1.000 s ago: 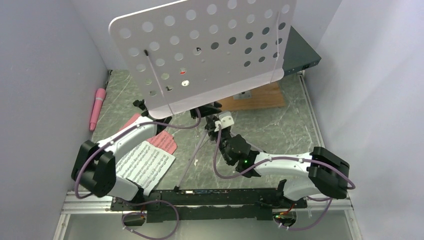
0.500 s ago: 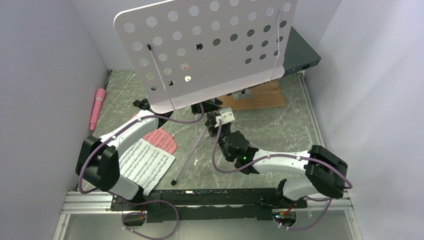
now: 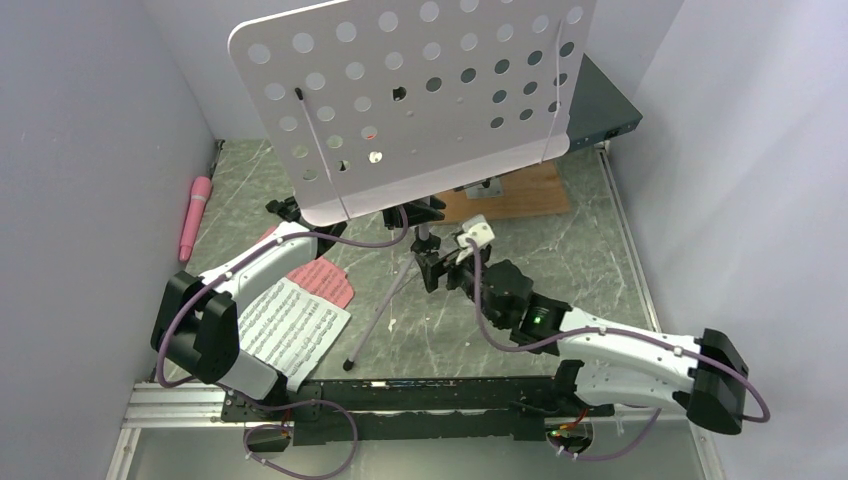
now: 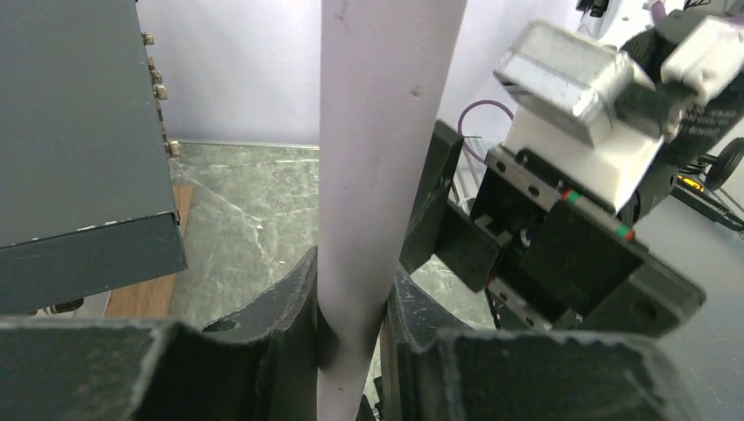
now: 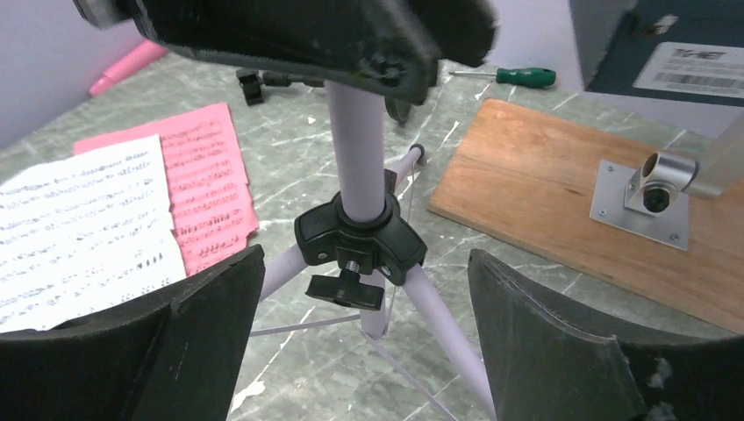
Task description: Set up the instrument practice props
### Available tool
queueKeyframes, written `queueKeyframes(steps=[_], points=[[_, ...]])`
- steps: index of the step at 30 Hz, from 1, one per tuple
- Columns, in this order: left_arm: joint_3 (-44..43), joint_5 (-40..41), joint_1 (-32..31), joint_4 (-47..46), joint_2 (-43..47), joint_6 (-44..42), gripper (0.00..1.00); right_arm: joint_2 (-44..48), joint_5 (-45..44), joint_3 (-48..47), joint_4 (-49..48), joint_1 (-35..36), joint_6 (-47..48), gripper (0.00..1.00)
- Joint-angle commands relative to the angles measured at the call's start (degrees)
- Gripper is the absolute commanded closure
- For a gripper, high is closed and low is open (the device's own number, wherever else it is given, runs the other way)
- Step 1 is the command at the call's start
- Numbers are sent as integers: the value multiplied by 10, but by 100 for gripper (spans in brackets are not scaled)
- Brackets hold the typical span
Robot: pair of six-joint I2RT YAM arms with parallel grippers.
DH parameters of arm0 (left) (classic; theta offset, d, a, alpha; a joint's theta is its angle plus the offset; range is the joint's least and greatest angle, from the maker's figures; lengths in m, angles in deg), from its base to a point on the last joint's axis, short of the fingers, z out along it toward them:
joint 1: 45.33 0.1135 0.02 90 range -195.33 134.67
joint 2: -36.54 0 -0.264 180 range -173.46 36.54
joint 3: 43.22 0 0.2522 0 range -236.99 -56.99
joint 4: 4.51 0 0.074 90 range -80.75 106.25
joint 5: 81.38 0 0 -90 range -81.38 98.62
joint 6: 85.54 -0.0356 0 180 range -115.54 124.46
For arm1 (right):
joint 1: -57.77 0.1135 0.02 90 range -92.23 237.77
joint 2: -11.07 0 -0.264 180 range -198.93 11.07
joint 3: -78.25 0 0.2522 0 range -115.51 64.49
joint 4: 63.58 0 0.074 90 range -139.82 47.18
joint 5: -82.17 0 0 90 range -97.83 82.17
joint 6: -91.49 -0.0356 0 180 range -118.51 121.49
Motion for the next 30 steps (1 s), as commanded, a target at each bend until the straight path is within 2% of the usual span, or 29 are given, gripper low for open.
queueKeyframes(steps=[1,5,9,12,15,19,21,24,26,28,30], points=[[-4,23,-2,36,8,68,100,56,41,11,51,-16,-41,11],[6,27,-4,13,6,80,100,65,83,20,43,-65,-86,10],[-15,31,-5,76,2,42,100,69,158,29,39,-110,-136,16],[0,42,-6,57,11,47,100,77,205,16,71,-137,-190,19],[-12,39,-7,77,11,42,100,83,244,7,102,-148,-230,20],[0,40,-7,42,9,65,100,97,292,-2,128,-151,-255,19],[-12,40,-7,67,6,54,100,110,333,4,120,-149,-204,19],[-2,40,-7,35,7,72,100,126,355,5,133,-133,-81,19],[-4,39,-7,34,5,76,100,138,304,-8,171,-97,47,19],[-8,34,-7,34,2,83,100,145,210,-1,183,-67,165,18],[-2,33,-7,15,2,93,100,147,193,4,179,-63,271,17]])
